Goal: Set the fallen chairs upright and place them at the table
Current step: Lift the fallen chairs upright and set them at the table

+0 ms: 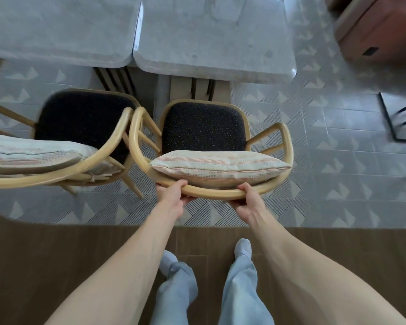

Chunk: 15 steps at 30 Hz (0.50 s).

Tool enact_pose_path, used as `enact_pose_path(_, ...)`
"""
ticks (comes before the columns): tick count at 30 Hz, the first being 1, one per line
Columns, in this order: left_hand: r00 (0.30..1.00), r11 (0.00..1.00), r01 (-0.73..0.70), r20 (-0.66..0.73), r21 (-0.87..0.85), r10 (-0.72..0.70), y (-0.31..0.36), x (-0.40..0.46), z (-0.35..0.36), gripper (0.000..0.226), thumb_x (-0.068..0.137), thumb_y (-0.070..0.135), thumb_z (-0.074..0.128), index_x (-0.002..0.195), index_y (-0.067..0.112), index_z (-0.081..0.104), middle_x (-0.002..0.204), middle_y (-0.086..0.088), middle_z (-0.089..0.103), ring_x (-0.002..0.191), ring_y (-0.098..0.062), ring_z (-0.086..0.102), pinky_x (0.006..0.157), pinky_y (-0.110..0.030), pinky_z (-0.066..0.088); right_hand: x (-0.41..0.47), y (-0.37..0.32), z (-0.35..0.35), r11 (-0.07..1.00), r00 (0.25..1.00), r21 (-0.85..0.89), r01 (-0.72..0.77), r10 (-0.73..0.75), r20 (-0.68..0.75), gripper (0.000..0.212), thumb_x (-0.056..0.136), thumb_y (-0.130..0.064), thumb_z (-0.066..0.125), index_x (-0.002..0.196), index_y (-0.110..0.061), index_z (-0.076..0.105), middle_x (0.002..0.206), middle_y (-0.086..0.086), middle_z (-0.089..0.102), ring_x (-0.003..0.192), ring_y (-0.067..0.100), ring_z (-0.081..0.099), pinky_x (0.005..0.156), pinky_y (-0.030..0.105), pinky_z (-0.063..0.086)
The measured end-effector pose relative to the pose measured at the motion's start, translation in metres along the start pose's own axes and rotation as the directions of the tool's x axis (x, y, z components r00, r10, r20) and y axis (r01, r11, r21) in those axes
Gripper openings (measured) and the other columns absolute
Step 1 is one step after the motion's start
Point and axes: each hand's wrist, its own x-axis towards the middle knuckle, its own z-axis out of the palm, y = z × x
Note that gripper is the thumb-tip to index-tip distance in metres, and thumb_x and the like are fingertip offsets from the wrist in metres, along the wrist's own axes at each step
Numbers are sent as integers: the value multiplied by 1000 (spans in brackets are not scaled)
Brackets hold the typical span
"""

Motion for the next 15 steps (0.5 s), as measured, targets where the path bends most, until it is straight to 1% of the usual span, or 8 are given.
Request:
enact_pose_path(3, 998, 999, 7, -57, 46, -4, 1, -7, -1, 42, 90, -6, 64, 129, -2, 47, 124, -25, 62, 103, -35, 66, 73, -53, 60, -4, 1, -3, 998, 1000, -66, 12, -13, -12, 44, 94, -3, 62, 135, -1, 47, 109, 25, 66, 95, 41, 67, 69, 57, 59)
enact_pose_path(5, 988, 990, -9, -149, 144, 31, 3, -14, -1, 32, 91, 2, 64, 120, -1, 50, 122, -23, 64, 97, -31, 66, 86, -48, 59, -10, 0, 0, 994, 1000, -106, 17, -18, -9, 43, 96, -8, 64, 134, -1, 46, 112, 25, 65, 100, 42, 66, 74, 60, 57)
enact_pose_path(7, 951, 953, -67, -269, 296, 151, 11, -24, 0, 32, 90, 10, 63, 118, 2, 51, 126, -19, 61, 103, -31, 65, 85, -43, 58, -21, -1, 2, 981, 997, -186, 49, -60, -50, 44, 97, -14, 66, 136, -4, 47, 119, 21, 63, 108, 40, 63, 85, 62, 56)
enact_pose_path(9, 895, 869, -188, -284, 457, 343, 25, -37, 3, 38, 91, 16, 63, 126, 4, 56, 131, -14, 57, 110, -29, 61, 80, -35, 54, -38, -5, 3, 931, 974, -349, 102, -165, -154, 46, 97, -19, 65, 138, -5, 49, 116, 12, 62, 104, 31, 61, 87, 50, 57)
enact_pose_path(11, 845, 741, -346, -152, 575, 513, 38, -58, 13, 36, 91, 21, 61, 126, 11, 63, 129, -8, 60, 107, -23, 59, 79, -29, 51, -60, -16, 2, 841, 916, -505, 193, -339, -215, 47, 96, -20, 61, 139, -5, 52, 119, 11, 65, 106, 29, 62, 85, 41, 54)
enact_pose_path(12, 830, 686, -420, -55, 593, 555, 44, -71, 22, 33, 91, 23, 60, 123, 15, 65, 125, -5, 62, 107, -21, 59, 85, -30, 50, -76, -25, 3, 811, 891, -535, 238, -401, -211, 46, 96, -21, 59, 139, -6, 53, 125, 11, 65, 112, 30, 63, 92, 40, 53)
enact_pose_path(13, 814, 645, -488, 41, 588, 579, 50, -86, 32, 28, 91, 24, 59, 117, 17, 68, 120, -1, 64, 109, -21, 60, 91, -32, 50, -89, -35, 4, 790, 872, -543, 284, -449, -196, 45, 96, -21, 57, 139, -8, 54, 130, 10, 64, 117, 29, 61, 99, 41, 51)
enact_pose_path(15, 801, 608, -590, 292, 532, 523, 53, -122, 55, 16, 95, 21, 55, 100, 22, 70, 105, 2, 67, 107, -20, 62, 97, -39, 52, -127, -59, -1, 761, 856, -520, 389, -507, -103, 44, 97, -21, 56, 141, -11, 55, 136, 6, 62, 123, 26, 59, 108, 44, 47)
